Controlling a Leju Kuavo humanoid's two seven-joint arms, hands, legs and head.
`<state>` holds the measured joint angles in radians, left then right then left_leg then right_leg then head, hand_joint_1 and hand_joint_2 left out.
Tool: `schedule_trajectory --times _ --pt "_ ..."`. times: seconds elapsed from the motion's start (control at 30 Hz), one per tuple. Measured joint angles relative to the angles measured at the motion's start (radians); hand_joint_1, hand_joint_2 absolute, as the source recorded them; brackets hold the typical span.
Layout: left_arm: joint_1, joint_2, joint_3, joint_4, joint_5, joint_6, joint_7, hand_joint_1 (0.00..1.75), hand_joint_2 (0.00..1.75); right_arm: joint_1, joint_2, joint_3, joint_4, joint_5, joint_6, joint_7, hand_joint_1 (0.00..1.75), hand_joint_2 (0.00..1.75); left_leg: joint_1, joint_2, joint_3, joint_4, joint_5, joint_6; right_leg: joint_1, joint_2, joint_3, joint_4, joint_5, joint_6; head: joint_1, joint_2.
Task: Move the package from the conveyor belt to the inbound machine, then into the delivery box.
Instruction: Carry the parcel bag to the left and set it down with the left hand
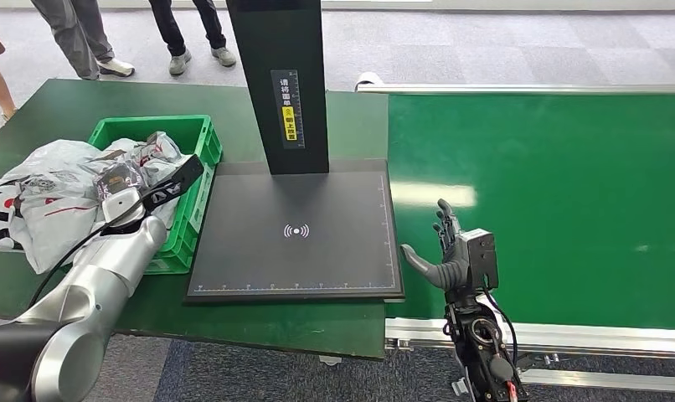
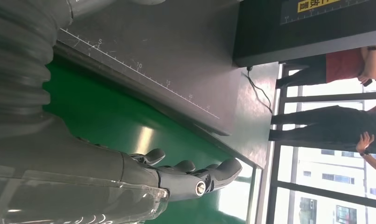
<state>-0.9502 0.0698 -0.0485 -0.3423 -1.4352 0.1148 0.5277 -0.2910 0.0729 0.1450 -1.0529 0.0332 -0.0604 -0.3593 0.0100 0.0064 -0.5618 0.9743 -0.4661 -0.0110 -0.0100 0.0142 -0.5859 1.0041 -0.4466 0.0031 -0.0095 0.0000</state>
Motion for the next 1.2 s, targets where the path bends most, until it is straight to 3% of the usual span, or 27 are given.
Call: schedule_trajectory --times 0.33,0.43,0.57,0.67,0.77,0.87,1.0,1.07,1.2 --pt "0.005 0.0 0.015 0.0 0.001 0.009 -0.003 0.0 1.75 0.0 0.0 0.0 0.001 0.0 0.0 0.0 0.0 1.75 0.0 0.0 0.001 0.0 0.0 0.0 0.0 0.0 0.0 0.0 0.0 0.0 0.0 0.0" --pt "0.013 0.0 0.022 0.0 0.002 0.078 -0.032 0.0 1.75 0.001 0.0 0.0 0.001 0.002 0.0 0.001 0.0 1.75 0.0 0.0 0.001 0.0 0.0 0.0 0.0 0.0 0.0 0.0 0.0 0.0 0.0 0.0" --pt "0.04 -0.001 0.041 -0.001 0.018 0.286 -0.147 0.0 0.0 0.009 0.0 0.0 -0.008 0.003 0.0 0.008 0.0 1.75 0.0 -0.001 -0.001 0.0 0.001 0.0 0.0 0.0 -0.001 0.0 0.0 0.0 0.0 0.0" --pt "0.06 -0.001 0.052 -0.007 0.037 0.453 -0.267 0.0 0.0 0.021 -0.003 0.0 -0.025 -0.001 -0.001 0.014 0.0 1.75 0.0 -0.002 -0.003 0.0 0.001 0.0 0.0 -0.001 -0.003 0.0 0.0 0.0 0.0 0.0" --pt "0.071 -0.001 0.061 -0.021 0.063 0.537 -0.352 0.0 0.0 0.029 -0.007 0.0 -0.04 -0.008 -0.003 0.02 0.0 1.75 0.0 -0.002 -0.005 0.001 0.001 0.0 0.0 -0.001 -0.005 0.0 0.0 0.0 0.0 0.0" --pt "0.1 -0.01 0.082 -0.083 0.102 0.554 -0.462 0.0 0.0 0.037 -0.011 0.0 -0.052 -0.017 -0.006 0.019 0.0 1.75 0.0 -0.001 -0.006 0.001 0.001 0.0 0.0 -0.001 -0.007 0.0 0.0 0.0 0.0 0.0" --pt "0.16 -0.067 0.214 -0.286 0.117 0.555 -0.83 0.0 0.0 0.043 -0.018 0.0 -0.054 -0.04 -0.012 -0.007 0.0 1.75 0.0 -0.002 -0.011 0.002 0.001 0.0 0.0 -0.001 -0.01 0.0 0.0 0.0 0.0 0.0" --pt "0.165 -0.099 0.302 -0.37 0.09 0.555 -0.971 0.0 0.0 0.044 -0.022 0.003 -0.054 -0.05 -0.014 -0.019 0.0 1.75 0.0 -0.001 -0.011 0.001 0.0 0.0 0.0 -0.001 -0.011 0.0 0.0 0.0 0.0 0.0" --pt "0.174 -0.147 0.434 -0.482 0.05 0.555 -1.074 0.0 0.0 0.044 -0.028 0.007 -0.053 -0.06 -0.015 -0.032 0.0 1.75 0.0 0.0 -0.011 0.001 0.0 0.0 0.0 0.0 -0.011 0.0 0.0 0.0 0.0 0.0"
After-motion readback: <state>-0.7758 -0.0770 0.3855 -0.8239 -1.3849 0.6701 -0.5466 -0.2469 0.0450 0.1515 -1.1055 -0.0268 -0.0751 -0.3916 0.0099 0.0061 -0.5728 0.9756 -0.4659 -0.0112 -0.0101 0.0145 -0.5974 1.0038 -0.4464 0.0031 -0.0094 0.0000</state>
